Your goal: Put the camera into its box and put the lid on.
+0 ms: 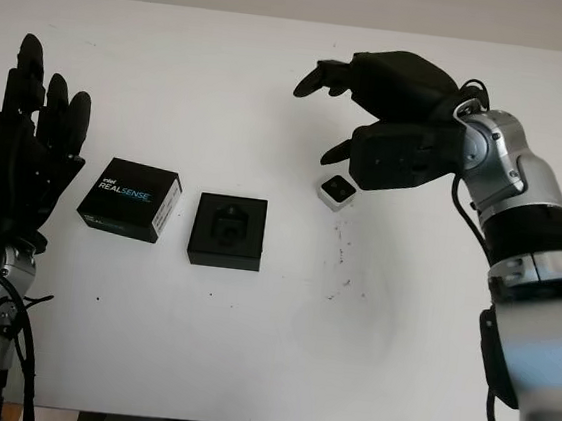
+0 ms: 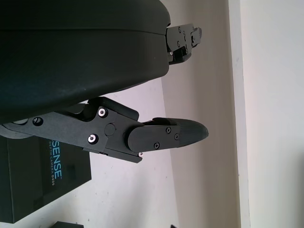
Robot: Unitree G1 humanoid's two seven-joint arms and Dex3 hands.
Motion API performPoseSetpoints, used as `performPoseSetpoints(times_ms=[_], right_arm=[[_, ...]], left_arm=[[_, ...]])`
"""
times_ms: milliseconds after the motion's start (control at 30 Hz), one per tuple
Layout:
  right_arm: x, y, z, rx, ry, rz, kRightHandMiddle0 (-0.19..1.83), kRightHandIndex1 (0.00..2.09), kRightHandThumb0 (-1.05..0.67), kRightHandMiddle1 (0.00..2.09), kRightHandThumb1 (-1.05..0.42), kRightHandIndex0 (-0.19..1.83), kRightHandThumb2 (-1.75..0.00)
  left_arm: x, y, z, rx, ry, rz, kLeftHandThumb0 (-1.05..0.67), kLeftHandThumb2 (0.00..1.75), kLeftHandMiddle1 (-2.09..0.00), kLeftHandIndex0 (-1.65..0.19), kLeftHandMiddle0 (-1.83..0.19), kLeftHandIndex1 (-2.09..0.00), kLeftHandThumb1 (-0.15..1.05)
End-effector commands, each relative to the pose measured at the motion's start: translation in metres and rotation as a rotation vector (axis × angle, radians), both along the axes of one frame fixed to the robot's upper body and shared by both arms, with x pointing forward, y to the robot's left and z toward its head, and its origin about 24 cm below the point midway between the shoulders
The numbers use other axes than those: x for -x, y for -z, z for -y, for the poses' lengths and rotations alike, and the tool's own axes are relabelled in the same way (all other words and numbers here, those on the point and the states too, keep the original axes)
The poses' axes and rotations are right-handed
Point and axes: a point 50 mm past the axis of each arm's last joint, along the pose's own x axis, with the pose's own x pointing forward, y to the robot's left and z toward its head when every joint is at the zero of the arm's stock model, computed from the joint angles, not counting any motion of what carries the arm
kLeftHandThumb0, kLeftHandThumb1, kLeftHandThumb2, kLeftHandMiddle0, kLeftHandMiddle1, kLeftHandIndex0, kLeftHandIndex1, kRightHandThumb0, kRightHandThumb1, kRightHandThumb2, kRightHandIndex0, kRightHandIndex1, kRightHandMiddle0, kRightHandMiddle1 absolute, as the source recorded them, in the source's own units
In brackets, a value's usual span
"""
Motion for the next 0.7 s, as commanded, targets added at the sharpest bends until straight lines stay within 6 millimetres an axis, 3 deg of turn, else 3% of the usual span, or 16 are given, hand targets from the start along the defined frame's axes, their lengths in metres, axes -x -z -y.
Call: performPoseSetpoints(times_ms=[0, 167, 667], right_arm=[[0.003, -0.008, 0.002, 0.050, -0.014, 0.029, 0.36, 0.27, -0.43, 0.21, -0.78, 0.32, -0.05], [0.005, -0.004, 0.004, 0.067, -0.028, 0.021, 0.42, 0.23, -0.39, 0.17, -0.76, 0.39, -0.05], [0.009, 0.000, 0.014, 0.140, -0.009, 0.006, 0.41, 0.16, -0.45, 0.14, -0.80, 0.35, -0.06]], left_arm=[[0.003, -0.003, -0.002, -0.015, -0.006, 0.017, -0.46, 0.40, -0.05, 0.16, 0.13, -0.05, 1.05], [0.003, -0.002, -0.002, -0.011, -0.004, 0.016, -0.45, 0.42, -0.05, 0.16, 0.13, -0.05, 1.05], [0.003, -0.002, -0.004, -0.003, -0.006, 0.016, -0.45, 0.41, -0.06, 0.16, 0.12, -0.06, 1.05]])
